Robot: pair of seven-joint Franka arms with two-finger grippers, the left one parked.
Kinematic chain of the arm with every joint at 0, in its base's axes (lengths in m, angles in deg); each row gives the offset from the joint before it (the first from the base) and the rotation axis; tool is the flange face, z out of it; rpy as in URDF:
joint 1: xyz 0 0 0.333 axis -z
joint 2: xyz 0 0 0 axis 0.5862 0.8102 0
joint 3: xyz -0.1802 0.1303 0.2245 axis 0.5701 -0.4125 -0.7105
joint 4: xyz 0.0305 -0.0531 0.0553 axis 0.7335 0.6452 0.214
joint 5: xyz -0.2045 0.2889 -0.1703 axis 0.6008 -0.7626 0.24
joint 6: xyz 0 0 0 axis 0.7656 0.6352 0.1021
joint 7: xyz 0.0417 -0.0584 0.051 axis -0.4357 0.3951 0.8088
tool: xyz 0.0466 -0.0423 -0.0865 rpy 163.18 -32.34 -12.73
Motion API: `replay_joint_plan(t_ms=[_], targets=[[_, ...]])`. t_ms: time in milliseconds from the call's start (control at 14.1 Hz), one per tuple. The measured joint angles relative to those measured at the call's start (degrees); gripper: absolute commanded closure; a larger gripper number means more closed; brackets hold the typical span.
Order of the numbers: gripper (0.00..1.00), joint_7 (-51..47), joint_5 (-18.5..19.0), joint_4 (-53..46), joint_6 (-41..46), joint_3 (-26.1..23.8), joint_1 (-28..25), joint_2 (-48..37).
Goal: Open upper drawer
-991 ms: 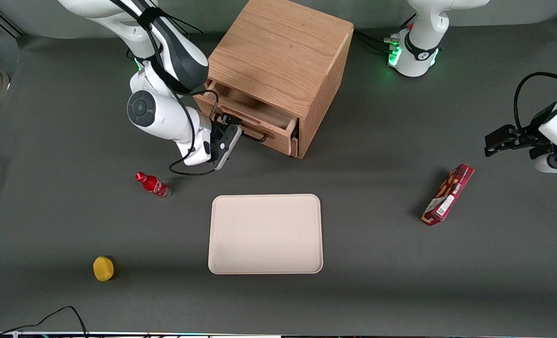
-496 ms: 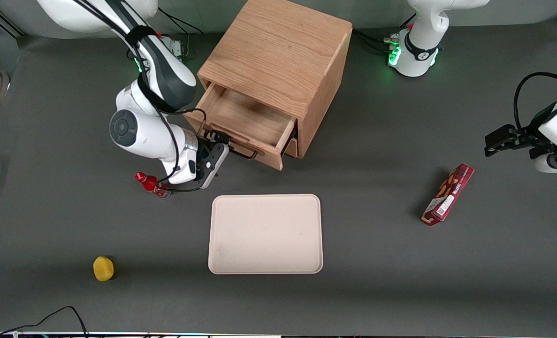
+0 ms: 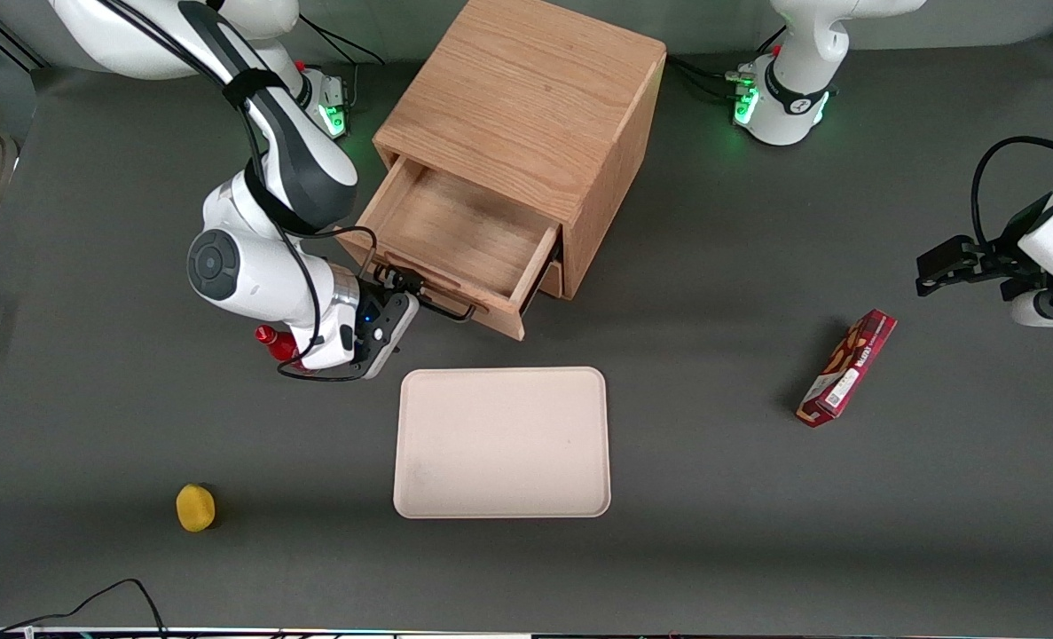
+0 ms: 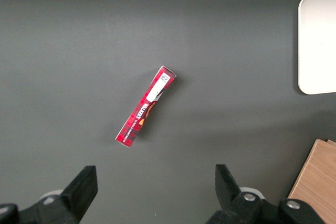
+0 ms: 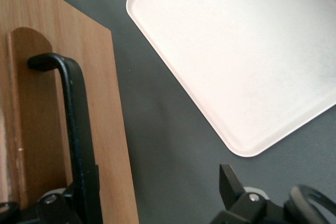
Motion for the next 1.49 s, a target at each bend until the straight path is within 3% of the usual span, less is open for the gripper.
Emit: replay_joint_plan(t_ms=[779,1133,1345,1487], targets=[[0.0,5.51,0.5,-14.75,13.2,6.23,-0.13,5.55],[0.0,5.19,0.59,-26.19,25.96,6.57,-0.12,6.91],[0.0,-0.46,0.62,-32.9,33.13,7.29,-0.13,4.84],[0.0,-9.78,0.64,-35.27,35.5,7.84,-0.14,0.94]])
